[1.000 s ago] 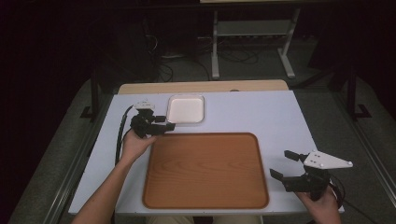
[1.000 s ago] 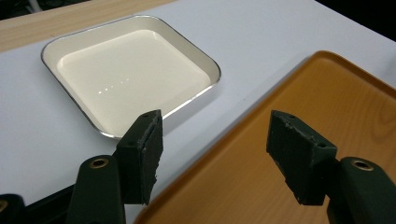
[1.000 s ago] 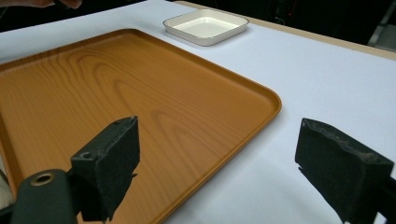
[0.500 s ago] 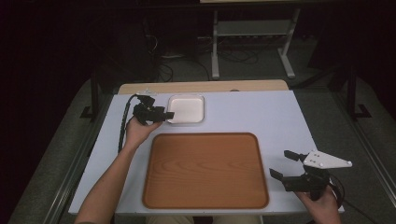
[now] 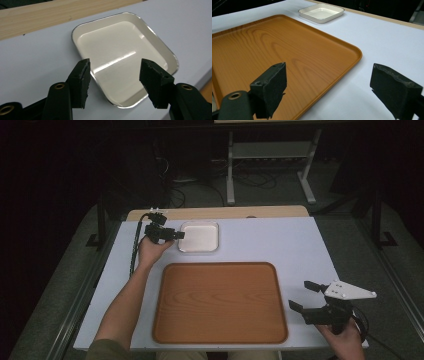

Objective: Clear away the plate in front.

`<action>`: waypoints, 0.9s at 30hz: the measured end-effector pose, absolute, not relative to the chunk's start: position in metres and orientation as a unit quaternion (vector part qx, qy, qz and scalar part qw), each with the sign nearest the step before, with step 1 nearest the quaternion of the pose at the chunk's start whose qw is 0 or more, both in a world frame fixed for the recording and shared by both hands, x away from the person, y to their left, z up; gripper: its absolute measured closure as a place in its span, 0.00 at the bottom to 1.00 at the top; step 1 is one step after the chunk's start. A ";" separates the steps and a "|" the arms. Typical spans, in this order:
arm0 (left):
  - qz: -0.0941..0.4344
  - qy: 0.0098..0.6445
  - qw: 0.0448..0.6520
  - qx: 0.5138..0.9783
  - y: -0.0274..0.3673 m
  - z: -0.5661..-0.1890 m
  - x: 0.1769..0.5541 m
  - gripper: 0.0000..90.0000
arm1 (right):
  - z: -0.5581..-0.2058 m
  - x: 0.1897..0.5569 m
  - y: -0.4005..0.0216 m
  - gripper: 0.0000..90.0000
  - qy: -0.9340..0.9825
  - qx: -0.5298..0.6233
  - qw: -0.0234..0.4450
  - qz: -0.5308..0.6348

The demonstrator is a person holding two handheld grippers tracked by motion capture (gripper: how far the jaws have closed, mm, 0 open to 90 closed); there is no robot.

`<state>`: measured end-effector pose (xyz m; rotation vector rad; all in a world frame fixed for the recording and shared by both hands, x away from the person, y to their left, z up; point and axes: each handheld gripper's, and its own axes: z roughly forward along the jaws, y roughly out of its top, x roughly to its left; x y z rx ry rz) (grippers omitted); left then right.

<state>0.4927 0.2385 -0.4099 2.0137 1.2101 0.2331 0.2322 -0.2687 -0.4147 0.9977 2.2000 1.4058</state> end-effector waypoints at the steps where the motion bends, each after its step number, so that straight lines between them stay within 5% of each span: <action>1: 0.091 0.481 0.379 0.785 0.239 -0.413 0.495 0.47 | -0.415 0.232 -0.269 0.15 0.775 0.352 0.173 0.495; 27: 0.073 0.570 0.359 0.735 0.239 -0.456 0.516 0.74 | -0.415 0.233 -0.273 0.15 0.772 0.358 0.173 0.495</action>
